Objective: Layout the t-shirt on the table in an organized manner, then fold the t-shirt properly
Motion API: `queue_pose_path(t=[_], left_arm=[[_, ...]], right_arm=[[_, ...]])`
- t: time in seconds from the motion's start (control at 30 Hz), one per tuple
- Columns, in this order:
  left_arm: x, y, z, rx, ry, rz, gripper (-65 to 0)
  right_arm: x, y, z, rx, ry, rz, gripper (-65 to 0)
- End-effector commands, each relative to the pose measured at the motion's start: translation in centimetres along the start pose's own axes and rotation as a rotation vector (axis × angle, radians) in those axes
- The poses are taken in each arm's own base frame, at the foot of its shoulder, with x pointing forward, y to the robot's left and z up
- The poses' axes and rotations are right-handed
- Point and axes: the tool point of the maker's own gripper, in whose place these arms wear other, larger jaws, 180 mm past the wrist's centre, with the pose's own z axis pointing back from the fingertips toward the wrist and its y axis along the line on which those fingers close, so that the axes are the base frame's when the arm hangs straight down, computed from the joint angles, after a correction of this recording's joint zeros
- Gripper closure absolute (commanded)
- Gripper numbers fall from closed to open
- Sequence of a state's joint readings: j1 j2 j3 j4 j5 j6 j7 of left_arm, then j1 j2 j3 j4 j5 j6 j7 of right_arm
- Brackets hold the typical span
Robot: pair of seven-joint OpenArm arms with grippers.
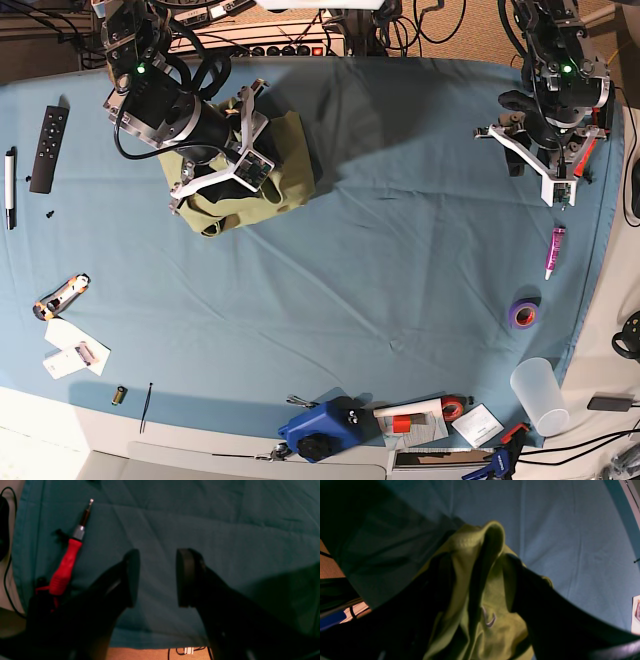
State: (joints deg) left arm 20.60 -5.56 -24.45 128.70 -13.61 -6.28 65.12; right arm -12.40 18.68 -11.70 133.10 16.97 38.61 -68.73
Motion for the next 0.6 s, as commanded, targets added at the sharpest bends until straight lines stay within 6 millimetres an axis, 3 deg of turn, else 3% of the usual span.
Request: queue_pose_path(t=[0.0, 0.2, 0.4, 0.5, 0.57], left_arm=[[1.0, 0.0, 0.4, 0.002, -0.043, -0.009, -24.1], [1.3, 0.0, 0.4, 0.002, -0.059, -0.009, -24.1], [1.3, 0.0, 0.4, 0.002, -0.058, -0.009, -24.1], [1.3, -0.1, 0.4, -0.004, -0.060, -0.007, -24.1], [1.4, -0.6, 0.4, -0.034, -0.066, 0.006, -24.1]], right_arm=[[0.8, -0.3, 0.3, -0.012, -0.035, 0.005, -28.0], [3.4, -0.6, 0.7, 0.014, -0.143, -0.050, -28.0], [7.1, -2.4, 1.5, -0.020, -0.285, -0.046, -27.9], [6.8, -4.0, 1.5, -0.097, -0.266, -0.082, -27.3], [5.5, -5.8, 1.7, -0.192, -0.212, -0.112, -20.9]])
